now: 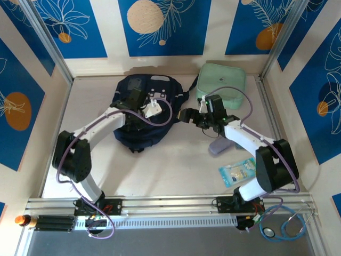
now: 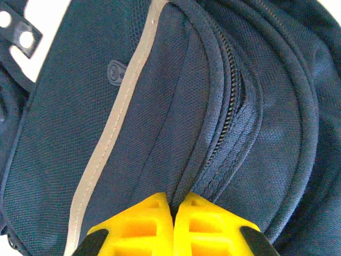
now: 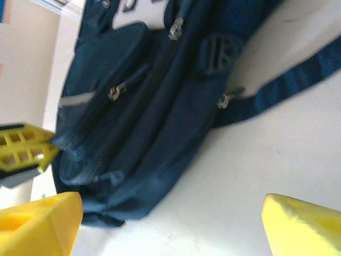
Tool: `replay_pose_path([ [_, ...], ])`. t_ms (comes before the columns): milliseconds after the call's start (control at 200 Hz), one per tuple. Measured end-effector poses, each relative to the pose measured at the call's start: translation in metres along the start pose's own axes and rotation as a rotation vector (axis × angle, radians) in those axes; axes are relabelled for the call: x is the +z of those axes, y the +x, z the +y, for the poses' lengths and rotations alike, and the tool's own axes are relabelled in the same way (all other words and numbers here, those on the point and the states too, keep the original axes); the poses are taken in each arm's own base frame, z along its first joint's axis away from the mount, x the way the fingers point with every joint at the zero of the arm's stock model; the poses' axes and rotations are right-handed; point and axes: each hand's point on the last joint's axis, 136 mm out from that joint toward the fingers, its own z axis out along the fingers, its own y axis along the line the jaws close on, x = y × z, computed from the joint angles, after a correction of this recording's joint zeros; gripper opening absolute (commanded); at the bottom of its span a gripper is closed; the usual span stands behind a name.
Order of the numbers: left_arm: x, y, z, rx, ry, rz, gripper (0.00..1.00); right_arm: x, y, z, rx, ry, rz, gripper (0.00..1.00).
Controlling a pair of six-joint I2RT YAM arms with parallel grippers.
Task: Pack the student bag
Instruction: Unzip the student bag at the top-center of the table.
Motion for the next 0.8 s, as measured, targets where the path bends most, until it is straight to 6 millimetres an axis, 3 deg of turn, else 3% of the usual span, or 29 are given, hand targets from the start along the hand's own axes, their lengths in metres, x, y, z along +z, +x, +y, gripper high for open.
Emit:
replay_pose_path([
  [240,-0.023,0.017,-0.021,-0.084,0.025,-0.057,0.0,0.048,-0.039,0.022,-0.002,-0.113,0.04,0.7],
  [375,-0.023,0.02,-0.029,-0.114,0.047,-0.077,0.0,0.083,-0.057,0.017,0.01,-0.139,0.069,0.58],
  [505,-0.02,0.022,-0.034,-0.129,0.064,-0.079,0.0,0.115,-0.064,0.009,0.02,-0.146,0.104,0.56],
  [800,-0.02,0.02,-0.037,-0.139,0.08,-0.087,0.0,0.143,-0.072,0.009,-0.013,-0.166,0.144,0.41],
])
